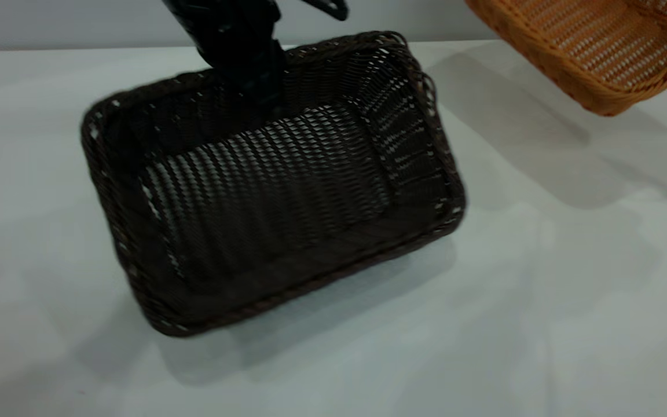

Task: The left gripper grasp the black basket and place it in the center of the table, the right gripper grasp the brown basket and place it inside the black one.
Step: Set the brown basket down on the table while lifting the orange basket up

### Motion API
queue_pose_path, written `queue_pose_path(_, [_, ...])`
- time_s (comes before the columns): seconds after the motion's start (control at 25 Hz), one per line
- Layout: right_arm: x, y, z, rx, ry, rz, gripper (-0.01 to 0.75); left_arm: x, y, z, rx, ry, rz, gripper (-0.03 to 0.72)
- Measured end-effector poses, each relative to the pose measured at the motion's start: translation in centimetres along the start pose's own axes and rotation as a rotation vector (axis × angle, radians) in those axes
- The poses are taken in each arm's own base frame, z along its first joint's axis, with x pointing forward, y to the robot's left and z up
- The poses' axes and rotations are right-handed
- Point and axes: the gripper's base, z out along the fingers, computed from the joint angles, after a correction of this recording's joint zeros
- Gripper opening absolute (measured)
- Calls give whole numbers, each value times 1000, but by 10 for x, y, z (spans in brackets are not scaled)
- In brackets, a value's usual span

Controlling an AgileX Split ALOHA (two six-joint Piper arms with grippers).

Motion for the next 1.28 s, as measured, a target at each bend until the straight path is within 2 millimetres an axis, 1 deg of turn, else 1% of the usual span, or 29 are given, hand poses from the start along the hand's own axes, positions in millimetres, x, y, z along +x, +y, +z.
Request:
queue_pose_path(0.08, [0, 0, 0, -3, 3, -2, 70, 0, -3, -1, 52, -1, -155, 79])
queue_pose_path(0.2, [1, 0, 0, -2, 9, -5, 70, -2, 1, -5, 130, 18, -319, 79])
queue_pose_path(0.28, [1, 0, 0, -1, 10, -7, 70, -2, 8, -11, 178, 44, -364, 79])
queue_pose_path(0.36, [1, 0, 0, -2, 13, -7, 70, 1, 16, -17, 231, 78, -352, 79])
queue_pose_path(0.48, [2, 1, 0, -9, 22, -7, 70, 8, 27, -21, 282, 80, -245, 79])
queue_pose_path(0.56, [2, 1, 0, -12, 29, -9, 70, 12, 29, -16, 324, 54, -153, 79])
queue_pose_path(0.72, [5, 3, 0, -32, 62, -14, 70, 16, 22, 8, 417, -67, 82, 79])
queue_pose_path(0.84, [7, 3, -1, -35, 83, -22, 70, 14, 17, 24, 427, -182, 247, 79])
queue_pose_path(0.96, [9, 3, -1, -37, 101, -37, 70, 9, 16, 35, 407, -294, 393, 79])
queue_pose_path(1.08, [10, 4, -1, -39, 110, -43, 70, 3, 17, 42, 396, -357, 473, 79])
queue_pose_path(1.28, [12, 4, -1, -40, 140, -56, 70, -2, 18, 46, 384, -377, 494, 79])
